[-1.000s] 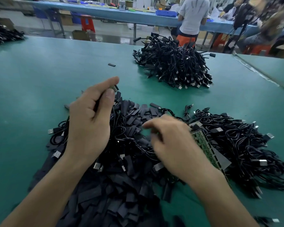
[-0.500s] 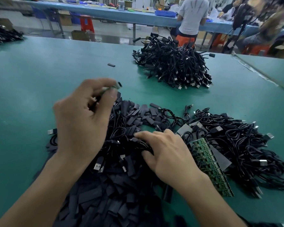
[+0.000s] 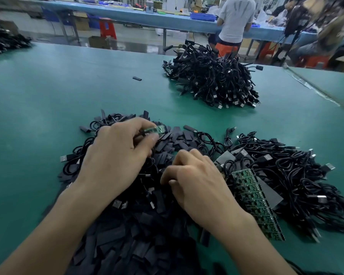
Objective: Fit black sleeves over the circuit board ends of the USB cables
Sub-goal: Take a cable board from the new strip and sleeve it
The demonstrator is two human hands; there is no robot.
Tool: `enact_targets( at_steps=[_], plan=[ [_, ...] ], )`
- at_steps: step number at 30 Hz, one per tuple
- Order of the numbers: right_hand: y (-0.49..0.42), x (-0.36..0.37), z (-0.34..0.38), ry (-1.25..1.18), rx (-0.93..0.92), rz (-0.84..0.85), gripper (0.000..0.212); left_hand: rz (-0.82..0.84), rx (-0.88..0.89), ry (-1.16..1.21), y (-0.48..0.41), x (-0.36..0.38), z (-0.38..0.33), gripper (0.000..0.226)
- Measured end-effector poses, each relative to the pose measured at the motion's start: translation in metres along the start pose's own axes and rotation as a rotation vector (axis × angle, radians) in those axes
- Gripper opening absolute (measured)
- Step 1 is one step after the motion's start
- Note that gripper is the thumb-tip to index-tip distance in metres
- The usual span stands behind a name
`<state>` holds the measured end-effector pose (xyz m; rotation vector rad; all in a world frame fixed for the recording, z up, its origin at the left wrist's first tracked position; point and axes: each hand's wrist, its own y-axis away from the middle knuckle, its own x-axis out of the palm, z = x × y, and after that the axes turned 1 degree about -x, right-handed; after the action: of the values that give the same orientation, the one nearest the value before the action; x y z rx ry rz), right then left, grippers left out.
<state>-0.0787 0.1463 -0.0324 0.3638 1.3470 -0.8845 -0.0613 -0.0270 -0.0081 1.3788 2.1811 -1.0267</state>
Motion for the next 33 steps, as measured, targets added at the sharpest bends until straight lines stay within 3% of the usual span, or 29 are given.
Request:
enact_targets(
  at_steps=[2, 5, 7, 10, 13, 19, 26, 28, 33],
  plan=[
    [0.000, 0.000, 0.001, -0.010, -0.034, 0.106, 0.018, -0.150, 0.054, -0.044, 0.001, -0.002, -0.002, 0.019],
    [0.003, 0.004, -0.001, 0.039, -0.006, 0.181, 0.048, -0.229, 0.070, -0.078, 0.001, -0.007, -0.003, 0.024],
    [0.004, 0.006, -0.001, 0.075, 0.009, 0.170, 0.058, -0.117, 0.048, -0.124, 0.002, -0.006, -0.002, 0.021],
    [0.004, 0.008, 0.001, 0.086, -0.010, 0.165, 0.039, 0.139, -0.011, -0.265, 0.006, -0.001, -0.003, 0.016],
    [0.004, 0.009, -0.002, 0.021, -0.020, 0.164, 0.020, 0.199, -0.055, -0.210, 0.005, -0.002, -0.002, 0.013],
    [-0.002, 0.002, -0.010, -0.352, 0.092, 0.077, 0.005, 0.157, -0.043, -0.078, 0.003, -0.003, 0.001, 0.011],
    [-0.005, -0.013, -0.014, -1.043, 0.254, -0.292, 0.013, 0.157, 0.024, 0.117, 0.004, -0.001, -0.004, 0.021],
    [-0.006, -0.014, -0.013, -1.146, 0.270, -0.336, 0.014, 0.178, 0.062, 0.203, 0.004, 0.000, -0.004, 0.009],
    [-0.005, -0.016, -0.015, -1.203, 0.228, -0.261, 0.021, 0.201, 0.111, 0.290, 0.002, 0.001, -0.005, 0.018]
  ],
)
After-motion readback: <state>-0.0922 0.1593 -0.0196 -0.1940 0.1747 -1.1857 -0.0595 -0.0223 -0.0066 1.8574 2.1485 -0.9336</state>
